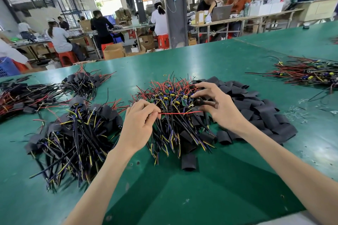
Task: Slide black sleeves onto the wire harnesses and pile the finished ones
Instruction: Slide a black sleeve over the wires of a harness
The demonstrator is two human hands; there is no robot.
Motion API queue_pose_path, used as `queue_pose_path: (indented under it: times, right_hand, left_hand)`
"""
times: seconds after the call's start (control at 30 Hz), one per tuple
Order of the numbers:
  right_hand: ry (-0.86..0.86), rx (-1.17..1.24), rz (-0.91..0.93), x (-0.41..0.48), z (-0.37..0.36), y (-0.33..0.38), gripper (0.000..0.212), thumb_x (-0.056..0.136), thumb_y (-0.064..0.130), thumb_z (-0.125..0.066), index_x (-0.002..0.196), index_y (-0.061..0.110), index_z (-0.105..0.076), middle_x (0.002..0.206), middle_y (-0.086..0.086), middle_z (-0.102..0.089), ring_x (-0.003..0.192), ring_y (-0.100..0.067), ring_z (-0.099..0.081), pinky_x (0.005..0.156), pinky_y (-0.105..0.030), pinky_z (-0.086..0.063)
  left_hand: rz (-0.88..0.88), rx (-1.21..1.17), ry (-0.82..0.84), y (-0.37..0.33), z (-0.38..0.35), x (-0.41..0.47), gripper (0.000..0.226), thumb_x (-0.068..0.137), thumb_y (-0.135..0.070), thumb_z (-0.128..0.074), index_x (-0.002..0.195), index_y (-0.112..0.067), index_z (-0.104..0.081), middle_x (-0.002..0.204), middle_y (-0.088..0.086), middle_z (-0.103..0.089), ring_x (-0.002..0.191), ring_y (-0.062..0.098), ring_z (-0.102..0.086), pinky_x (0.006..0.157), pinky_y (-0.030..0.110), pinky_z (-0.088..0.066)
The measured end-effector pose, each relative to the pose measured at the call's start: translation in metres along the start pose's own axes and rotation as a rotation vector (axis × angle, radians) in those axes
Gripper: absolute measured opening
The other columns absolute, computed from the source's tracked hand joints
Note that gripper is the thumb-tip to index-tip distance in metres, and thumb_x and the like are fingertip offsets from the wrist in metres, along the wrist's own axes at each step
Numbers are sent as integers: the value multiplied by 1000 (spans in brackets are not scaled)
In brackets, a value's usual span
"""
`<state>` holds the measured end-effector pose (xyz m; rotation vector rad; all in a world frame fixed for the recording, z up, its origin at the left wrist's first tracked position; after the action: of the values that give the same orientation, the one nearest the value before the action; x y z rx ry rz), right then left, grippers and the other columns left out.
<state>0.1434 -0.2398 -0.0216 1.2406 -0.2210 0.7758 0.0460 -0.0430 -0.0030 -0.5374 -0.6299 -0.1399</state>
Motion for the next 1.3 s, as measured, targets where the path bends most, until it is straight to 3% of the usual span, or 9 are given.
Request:
queue_pose_path:
  times: [0.37,0.53,0.67,0.8,0.93,1.03,1.1,1.2,1.3]
  right_hand:
    - [37,4,22,1,-4,2,76,79,-21,-54,118,44,-49,103,9,-67,106,-8,-60,90,-15,-45]
    - [84,-128,74,-2,-10,13,51,79,-13,-63,112,25,-63,110,12,-61,108,-3,-56,94,-19,-46]
    - [162,-220,42,-5,-24,13,32,82,-8,-65,107,10,-68,107,0,-56,100,-12,-56,85,-16,-47]
    - [224,-276,0,-9,-36,9,28,86,-1,-62,110,13,-66,107,-1,-54,84,-15,-53,74,-22,-42]
    - [242,-311,31,-12,-42,14,28,88,1,-61,114,11,-65,107,0,-53,84,-5,-53,79,-24,-45]
    - [248,-297,48,-13,-45,18,29,87,-1,-61,114,8,-65,104,1,-51,80,7,-49,78,-14,-38]
    - [236,-287,38,-13,-43,19,30,87,-2,-61,114,8,-65,105,2,-51,85,3,-51,80,-18,-42]
    - [186,-315,21,-10,-35,17,36,86,-1,-62,119,11,-61,108,-2,-54,98,-14,-53,92,-27,-43]
    - [137,-324,-9,-9,-26,14,46,85,0,-64,127,15,-55,110,-2,-55,100,-14,-51,92,-21,-39]
  left_hand:
    - [38,93,-88,6,11,4,16,93,-7,-55,83,-15,-66,89,-2,-56,89,19,-51,81,26,-22]
    - [25,138,-80,2,7,1,12,94,-10,-54,86,-13,-63,92,-4,-52,90,20,-49,84,30,-27]
    - [-82,395,-23,-8,-3,-1,16,88,-27,-65,86,-11,-63,105,3,-56,102,24,-45,91,37,-31]
    - [-229,542,43,-24,-15,-3,6,83,-12,-68,80,-7,-69,111,6,-65,109,25,-50,96,39,-31]
    - [-340,433,143,-46,-33,-9,42,74,-3,-31,95,-5,-67,93,6,-68,92,26,-61,99,35,-32]
    - [-341,333,268,-51,-51,-16,40,79,-1,-34,105,-3,-64,87,7,-65,84,28,-61,87,28,-34]
    - [-306,247,283,-49,-53,-17,32,87,0,-42,113,-4,-61,92,7,-61,85,25,-57,80,22,-31]
    - [-217,89,180,-44,-42,-13,28,95,-17,-44,110,-4,-63,89,7,-54,83,25,-54,79,32,-40]
    - [-153,10,49,-38,-27,-8,28,97,-20,-43,107,-8,-66,86,-4,-46,77,21,-52,75,35,-41]
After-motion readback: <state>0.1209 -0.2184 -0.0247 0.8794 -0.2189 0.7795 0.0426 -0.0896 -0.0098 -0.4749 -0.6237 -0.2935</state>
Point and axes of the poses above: each hand's wrist, its own x-axis towards the middle knuckle, its own z-axis out of the back of the hand, y = z × x, the point moved 9 cm from there along x, towards the middle knuckle
